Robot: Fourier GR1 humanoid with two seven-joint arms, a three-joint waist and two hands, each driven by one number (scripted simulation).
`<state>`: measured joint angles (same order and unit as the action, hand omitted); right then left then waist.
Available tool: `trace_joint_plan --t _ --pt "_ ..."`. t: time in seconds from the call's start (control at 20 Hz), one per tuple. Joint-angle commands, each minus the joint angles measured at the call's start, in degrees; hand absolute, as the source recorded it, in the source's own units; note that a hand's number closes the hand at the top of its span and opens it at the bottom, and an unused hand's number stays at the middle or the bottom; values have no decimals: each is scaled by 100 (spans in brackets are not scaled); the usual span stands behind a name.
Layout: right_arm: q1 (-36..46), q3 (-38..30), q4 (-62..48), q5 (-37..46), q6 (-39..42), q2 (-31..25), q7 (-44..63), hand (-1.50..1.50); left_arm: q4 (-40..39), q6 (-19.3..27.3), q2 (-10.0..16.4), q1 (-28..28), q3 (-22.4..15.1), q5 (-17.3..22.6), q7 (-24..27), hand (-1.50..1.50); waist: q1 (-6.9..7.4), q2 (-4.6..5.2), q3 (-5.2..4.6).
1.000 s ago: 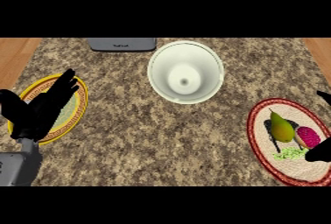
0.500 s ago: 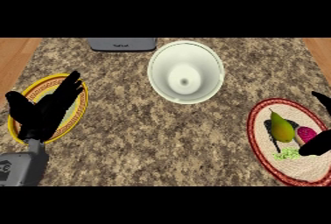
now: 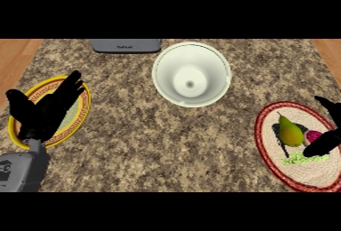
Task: Pick the cupcake from the placemat and place it in the bowl
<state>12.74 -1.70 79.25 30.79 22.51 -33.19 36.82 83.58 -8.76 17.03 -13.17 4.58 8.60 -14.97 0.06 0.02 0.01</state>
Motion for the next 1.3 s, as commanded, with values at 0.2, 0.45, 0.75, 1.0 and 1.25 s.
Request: trace_joint_plan --t 0.2,0.45,0.75,1.0,1.25 --pt "218 -154 -912 612 -177 262 -537 -150 -64 -183 -89 48 152 -139 137 0 6 1 -1" --pt "187 -375 -1383 733 -311 277 -888 -150 519 -10 -172 24 126 -167 -474 0 10 -1 0" --pt "527 -433 -2359 1013 -582 426 -1398 -150 442 -226 -335 509 132 -220 -8 0 33 4 1" --pt "412 -648 -2333 1069 -546 357 -1546 -150 -9 -331 -274 30 327 -238 31 0 2 2 -1" --pt "392 -425 -2666 1393 -1277 603 -2142 150 361 -232 -350 236 238 -331 -117 0 15 -2 1"
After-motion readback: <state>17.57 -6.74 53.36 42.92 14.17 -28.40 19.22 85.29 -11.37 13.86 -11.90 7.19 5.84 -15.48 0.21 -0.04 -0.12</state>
